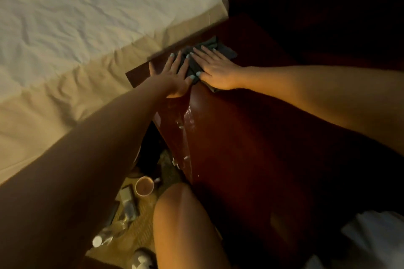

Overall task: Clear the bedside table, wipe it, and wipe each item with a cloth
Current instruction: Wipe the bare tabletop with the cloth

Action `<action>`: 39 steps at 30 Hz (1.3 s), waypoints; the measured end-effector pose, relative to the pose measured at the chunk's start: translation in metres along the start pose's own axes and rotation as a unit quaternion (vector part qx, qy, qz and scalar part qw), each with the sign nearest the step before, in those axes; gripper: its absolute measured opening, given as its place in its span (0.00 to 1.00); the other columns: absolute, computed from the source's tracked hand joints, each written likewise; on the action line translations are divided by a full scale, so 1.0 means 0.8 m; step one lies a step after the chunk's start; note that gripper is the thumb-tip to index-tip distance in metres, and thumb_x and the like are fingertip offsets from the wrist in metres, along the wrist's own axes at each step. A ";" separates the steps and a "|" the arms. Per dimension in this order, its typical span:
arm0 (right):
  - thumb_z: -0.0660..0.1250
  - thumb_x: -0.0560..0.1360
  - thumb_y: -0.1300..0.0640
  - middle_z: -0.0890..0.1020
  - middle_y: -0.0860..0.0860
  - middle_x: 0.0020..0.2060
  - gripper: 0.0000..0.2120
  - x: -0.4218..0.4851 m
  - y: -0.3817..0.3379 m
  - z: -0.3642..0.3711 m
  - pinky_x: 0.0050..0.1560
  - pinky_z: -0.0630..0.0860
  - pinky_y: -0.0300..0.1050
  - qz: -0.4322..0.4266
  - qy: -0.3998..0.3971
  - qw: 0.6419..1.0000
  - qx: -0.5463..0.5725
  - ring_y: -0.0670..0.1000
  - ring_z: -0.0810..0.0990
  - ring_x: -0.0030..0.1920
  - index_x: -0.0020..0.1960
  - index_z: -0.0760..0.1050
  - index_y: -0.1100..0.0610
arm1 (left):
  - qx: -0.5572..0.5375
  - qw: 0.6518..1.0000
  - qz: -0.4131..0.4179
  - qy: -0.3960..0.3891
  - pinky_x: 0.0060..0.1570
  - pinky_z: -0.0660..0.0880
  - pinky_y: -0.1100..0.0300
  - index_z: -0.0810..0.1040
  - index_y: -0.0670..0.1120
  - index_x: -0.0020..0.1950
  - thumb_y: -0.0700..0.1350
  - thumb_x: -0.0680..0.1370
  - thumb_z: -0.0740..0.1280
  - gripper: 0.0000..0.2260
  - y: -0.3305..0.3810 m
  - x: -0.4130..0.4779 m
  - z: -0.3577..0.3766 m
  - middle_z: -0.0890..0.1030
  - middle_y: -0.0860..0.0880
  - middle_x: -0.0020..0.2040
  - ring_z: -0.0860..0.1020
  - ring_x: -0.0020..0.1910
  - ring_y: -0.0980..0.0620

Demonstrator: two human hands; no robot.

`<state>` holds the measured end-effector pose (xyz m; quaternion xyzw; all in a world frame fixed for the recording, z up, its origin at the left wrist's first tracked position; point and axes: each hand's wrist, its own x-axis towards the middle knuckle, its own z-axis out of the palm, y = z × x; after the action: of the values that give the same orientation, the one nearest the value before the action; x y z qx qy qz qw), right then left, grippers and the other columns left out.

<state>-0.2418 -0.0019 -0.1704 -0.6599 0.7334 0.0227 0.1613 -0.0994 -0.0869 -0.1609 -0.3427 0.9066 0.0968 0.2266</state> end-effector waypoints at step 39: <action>0.44 0.83 0.45 0.35 0.50 0.77 0.29 -0.238 -0.145 0.078 0.73 0.32 0.51 -0.125 -0.115 0.985 -0.011 0.51 0.31 0.75 0.77 0.34 0.54 | -0.167 0.985 -0.043 -0.002 0.69 0.34 0.31 0.36 0.54 0.78 0.57 0.84 0.47 0.27 0.054 -0.305 0.176 0.43 0.54 0.80 0.36 0.78 0.51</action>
<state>-0.1015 0.1812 -0.1579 -0.7413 0.6211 0.0865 0.2391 0.0819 0.1332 -0.1674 -0.4144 0.8615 0.2373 0.1725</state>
